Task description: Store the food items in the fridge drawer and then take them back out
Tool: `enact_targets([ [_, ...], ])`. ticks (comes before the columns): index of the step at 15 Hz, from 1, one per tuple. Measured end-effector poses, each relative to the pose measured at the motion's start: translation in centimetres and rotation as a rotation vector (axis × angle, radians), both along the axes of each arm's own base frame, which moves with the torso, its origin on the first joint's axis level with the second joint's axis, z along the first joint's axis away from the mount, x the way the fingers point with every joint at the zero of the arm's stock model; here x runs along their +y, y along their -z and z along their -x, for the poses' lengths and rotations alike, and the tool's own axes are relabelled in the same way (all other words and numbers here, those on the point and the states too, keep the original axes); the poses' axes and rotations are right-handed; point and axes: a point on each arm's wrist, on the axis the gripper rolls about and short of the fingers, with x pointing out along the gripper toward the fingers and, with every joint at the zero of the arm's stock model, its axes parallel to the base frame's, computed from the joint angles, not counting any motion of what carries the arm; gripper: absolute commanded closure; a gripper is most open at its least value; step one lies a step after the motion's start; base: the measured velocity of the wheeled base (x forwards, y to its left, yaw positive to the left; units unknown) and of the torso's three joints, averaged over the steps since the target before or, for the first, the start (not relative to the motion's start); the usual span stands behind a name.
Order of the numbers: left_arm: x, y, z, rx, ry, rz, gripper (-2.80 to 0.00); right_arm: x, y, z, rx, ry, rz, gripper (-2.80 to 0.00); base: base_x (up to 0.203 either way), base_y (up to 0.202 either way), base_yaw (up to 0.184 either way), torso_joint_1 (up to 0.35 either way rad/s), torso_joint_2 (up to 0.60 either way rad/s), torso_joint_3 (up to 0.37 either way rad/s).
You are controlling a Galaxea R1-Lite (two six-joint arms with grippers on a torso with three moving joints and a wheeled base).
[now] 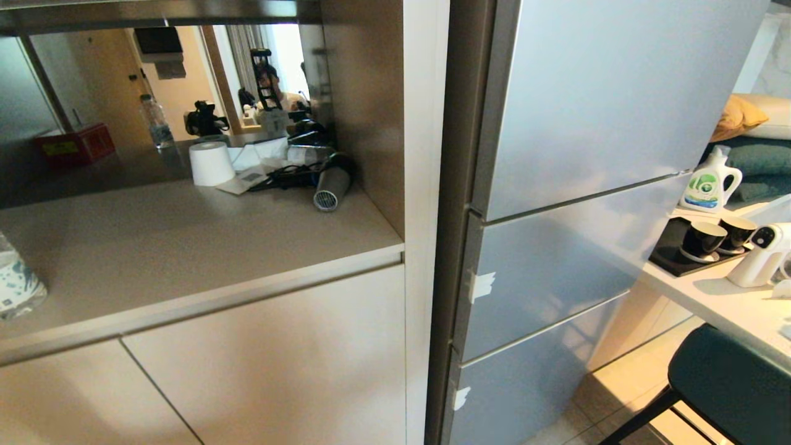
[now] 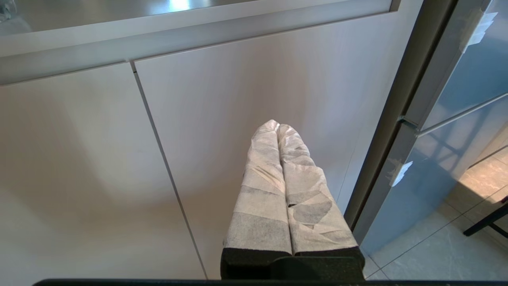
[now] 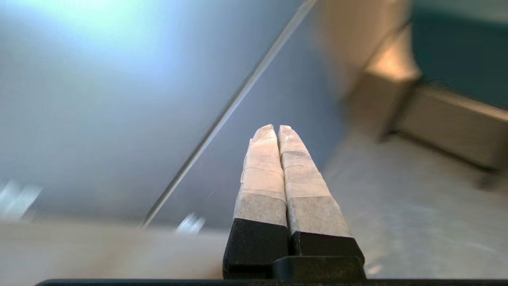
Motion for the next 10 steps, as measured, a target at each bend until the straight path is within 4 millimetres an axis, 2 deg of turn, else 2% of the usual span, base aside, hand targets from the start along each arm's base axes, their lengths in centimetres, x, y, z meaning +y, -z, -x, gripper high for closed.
enact_targets([
  [2,0.0,0.0,0.0,0.0,0.0,0.0,0.0,0.9,0.0,2.5,0.021,0.065,0.024,0.0,0.0,0.0,0.0,0.0,0.0,0.0],
  [4,0.0,0.0,0.0,0.0,0.0,0.0,0.0,2.5,1.0,4.1,0.101,0.041,0.056,0.0,0.0,0.0,0.0,0.0,0.0,0.0],
  [7,0.0,0.0,0.0,0.0,0.0,0.0,0.0,4.9,1.9,4.7,0.172,0.003,0.12,0.0,0.0,0.0,0.0,0.0,0.0,0.0],
  [10,0.0,0.0,0.0,0.0,0.0,0.0,0.0,7.2,1.9,4.4,0.17,-0.073,0.188,0.0,0.0,0.0,0.0,0.0,0.0,0.0],
])
